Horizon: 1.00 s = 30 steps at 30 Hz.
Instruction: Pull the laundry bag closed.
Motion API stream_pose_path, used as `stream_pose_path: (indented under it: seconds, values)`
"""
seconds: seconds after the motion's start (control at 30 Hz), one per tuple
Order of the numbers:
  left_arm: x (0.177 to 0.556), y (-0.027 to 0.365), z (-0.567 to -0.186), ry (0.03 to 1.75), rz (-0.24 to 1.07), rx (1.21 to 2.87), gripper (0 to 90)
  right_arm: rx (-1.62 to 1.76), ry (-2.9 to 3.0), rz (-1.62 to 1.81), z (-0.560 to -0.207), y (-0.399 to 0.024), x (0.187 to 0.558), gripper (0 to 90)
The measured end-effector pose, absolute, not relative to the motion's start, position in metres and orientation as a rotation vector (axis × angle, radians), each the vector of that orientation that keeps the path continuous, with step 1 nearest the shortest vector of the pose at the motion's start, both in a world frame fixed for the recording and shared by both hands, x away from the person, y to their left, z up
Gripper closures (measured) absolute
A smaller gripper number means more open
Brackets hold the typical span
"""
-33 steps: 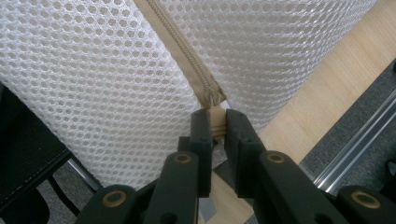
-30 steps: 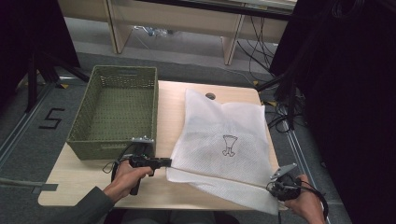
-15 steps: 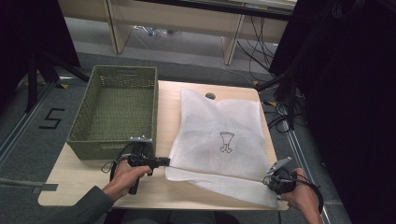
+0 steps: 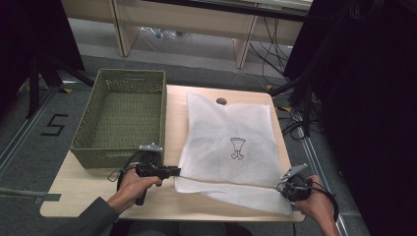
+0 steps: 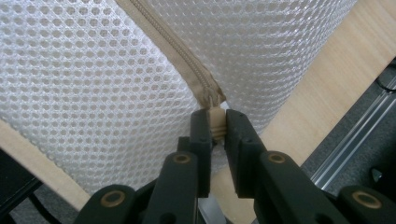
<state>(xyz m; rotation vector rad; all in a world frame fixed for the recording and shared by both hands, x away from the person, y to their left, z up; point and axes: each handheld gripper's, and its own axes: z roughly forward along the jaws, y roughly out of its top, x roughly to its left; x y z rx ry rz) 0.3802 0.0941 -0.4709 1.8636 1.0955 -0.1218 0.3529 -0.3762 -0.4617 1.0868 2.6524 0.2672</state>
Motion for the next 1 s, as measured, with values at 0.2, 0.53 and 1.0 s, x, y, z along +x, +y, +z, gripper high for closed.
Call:
stream_pose_path:
  seconds: [0.2,0.53,1.0]
  values:
    - [0.379,0.093,-0.472,1.088,-0.121,1.884,74.9,1.086,2.655,0.264,-0.463,-0.375,0.357,82.1]
    - [0.376,0.093,-0.471,1.099,-0.113,1.898,60.1,1.089,2.661,0.277,-0.465,-0.372,0.365,79.1]
    - [0.360,0.097,-0.457,1.020,-0.010,1.966,42.1,1.165,2.486,0.796,-0.433,-0.351,0.357,45.7]
